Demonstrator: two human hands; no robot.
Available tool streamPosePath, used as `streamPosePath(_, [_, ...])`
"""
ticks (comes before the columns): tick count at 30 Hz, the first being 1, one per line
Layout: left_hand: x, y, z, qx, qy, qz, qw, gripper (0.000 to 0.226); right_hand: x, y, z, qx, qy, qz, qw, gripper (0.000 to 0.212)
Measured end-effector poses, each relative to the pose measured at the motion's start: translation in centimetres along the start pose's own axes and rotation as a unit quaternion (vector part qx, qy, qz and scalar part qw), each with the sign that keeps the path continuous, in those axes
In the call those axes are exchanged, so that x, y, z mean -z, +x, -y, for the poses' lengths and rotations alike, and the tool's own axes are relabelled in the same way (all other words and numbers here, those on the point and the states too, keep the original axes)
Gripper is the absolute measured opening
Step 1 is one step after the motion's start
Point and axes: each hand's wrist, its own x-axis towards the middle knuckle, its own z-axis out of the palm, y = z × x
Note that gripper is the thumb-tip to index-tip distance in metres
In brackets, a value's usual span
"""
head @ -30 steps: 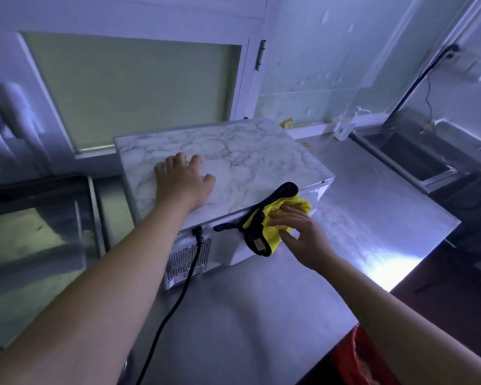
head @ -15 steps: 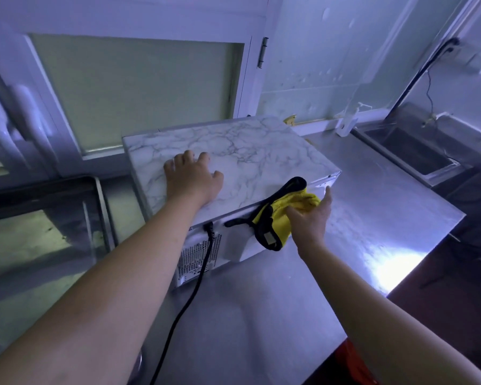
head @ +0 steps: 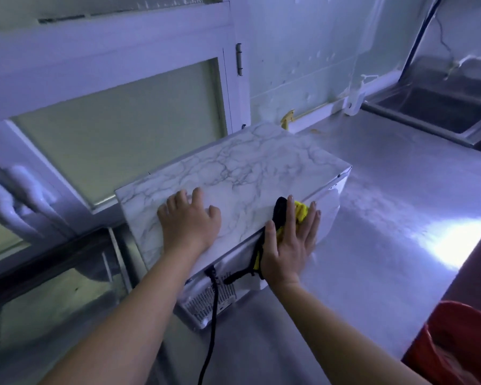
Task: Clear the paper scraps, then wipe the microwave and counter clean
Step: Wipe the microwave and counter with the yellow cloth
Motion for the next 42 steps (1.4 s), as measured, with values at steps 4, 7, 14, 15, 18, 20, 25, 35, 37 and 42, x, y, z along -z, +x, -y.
streamPosePath(4, [-0.2, 0.2, 0.0, 0.001, 0.018, -0.009, 1.000, 0.051, -0.9, 0.0, -1.7, 0.026, 0.066, -0.030, 0.997, 0.057])
streamPosePath(7, [-0.3, 0.1, 0.0, 0.001, 0.020, -0.013, 1.000, 0.051, -1.0, -0.4, -5.0, 0.167, 0.059, -0.011, 0.984, 0.056])
streamPosePath(14, [-0.1, -0.2, -0.2, -0.001, 0.009, -0.025, 1.000, 0.051, -1.8, 1.1, -10.8, 0.369, 0.017, -0.026, 0.929, 0.046])
streamPosePath(15, [0.0, -0.2, -0.3, 0.005, 0.005, -0.024, 1.000, 0.055, -2.2, 0.8, -11.0, 0.350, 0.028, -0.042, 0.936, 0.046])
streamPosePath(18, [0.2, -0.2, -0.6, 0.017, -0.013, -0.026, 0.999, 0.062, -3.6, -1.4, -10.9, 0.209, 0.105, -0.069, 0.970, 0.046])
streamPosePath(20, [0.2, -0.3, -0.5, 0.021, -0.019, -0.027, 0.999, 0.061, -4.4, -3.1, -10.2, 0.054, 0.177, -0.067, 0.981, 0.056])
streamPosePath(25, [0.0, -0.1, -0.4, 0.029, -0.032, -0.034, 0.999, 0.058, -5.3, -4.3, -8.6, -0.199, 0.296, -0.068, 0.932, 0.058])
streamPosePath(35, [0.1, 0.1, -0.5, 0.043, -0.047, -0.036, 0.997, 0.052, -5.4, -4.2, -7.5, -0.621, 0.426, 0.011, 0.657, 0.043])
streamPosePath(37, [0.0, 0.1, -0.4, 0.046, -0.048, -0.034, 0.997, 0.051, -4.5, -4.6, -6.8, -0.669, 0.426, 0.042, 0.607, 0.042])
streamPosePath(42, [0.0, 0.2, -0.1, 0.046, -0.059, -0.037, 0.997, 0.050, -2.8, -6.4, -5.6, -0.713, 0.464, 0.130, 0.509, 0.026])
